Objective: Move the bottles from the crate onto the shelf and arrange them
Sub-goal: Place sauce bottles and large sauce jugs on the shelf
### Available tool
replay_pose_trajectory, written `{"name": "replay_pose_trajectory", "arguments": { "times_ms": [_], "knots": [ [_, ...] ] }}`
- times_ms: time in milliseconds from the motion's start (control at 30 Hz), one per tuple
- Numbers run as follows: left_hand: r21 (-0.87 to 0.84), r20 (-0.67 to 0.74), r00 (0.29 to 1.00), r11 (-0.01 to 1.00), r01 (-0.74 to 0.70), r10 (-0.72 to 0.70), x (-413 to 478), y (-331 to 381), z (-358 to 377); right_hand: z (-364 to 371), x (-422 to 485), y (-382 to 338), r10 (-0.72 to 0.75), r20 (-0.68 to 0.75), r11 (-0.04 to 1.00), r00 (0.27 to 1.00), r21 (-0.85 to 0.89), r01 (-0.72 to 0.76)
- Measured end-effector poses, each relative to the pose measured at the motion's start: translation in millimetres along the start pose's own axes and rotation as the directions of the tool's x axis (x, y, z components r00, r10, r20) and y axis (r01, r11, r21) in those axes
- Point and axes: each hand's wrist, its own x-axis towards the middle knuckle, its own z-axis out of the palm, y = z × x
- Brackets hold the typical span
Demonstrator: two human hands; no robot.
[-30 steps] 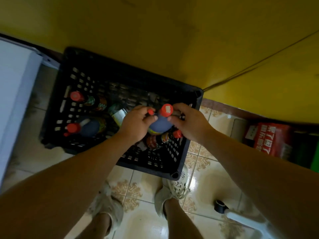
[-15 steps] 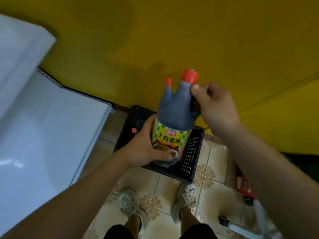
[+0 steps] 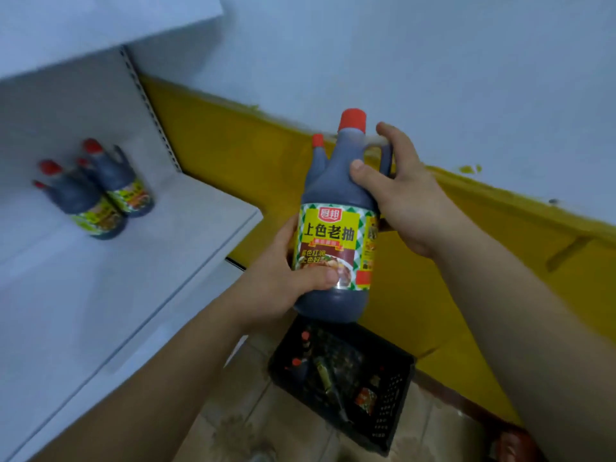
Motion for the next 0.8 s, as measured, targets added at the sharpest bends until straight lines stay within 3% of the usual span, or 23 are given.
{"name": "replay_pose_trajectory", "arguments": {
  "times_ms": [300, 467, 633, 800],
  "knots": [
    [0.049, -0.26, 0.958, 0.993, -0.111, 0.12, -61.3, 50.5, -15.2, 45.5, -3.2, -67.5, -0.144, 0.27, 0.99, 0.952, 0.039, 0.138],
    [0.112, -0.393, 0.913, 0.991, -0.067, 0.106, -92.3, 33.8, -54.3, 106.4, -14.9, -70.6, -0.142, 0.374, 0.989, 0.916, 0.022, 0.145],
    [0.176, -0.492, 0.869, 0.984, 0.037, 0.055, -124.5, 1.7, -119.1, 185.7, -22.6, -55.3, -0.013, 0.55, 0.987, 0.835, -0.126, 0.098],
    [0.181, -0.55, 0.835, 0.979, 0.089, 0.025, -143.4, -40.0, -180.6, 261.2, -28.7, -36.0, -0.054, 0.609, 0.978, 0.791, -0.128, 0.165]
  ]
}}
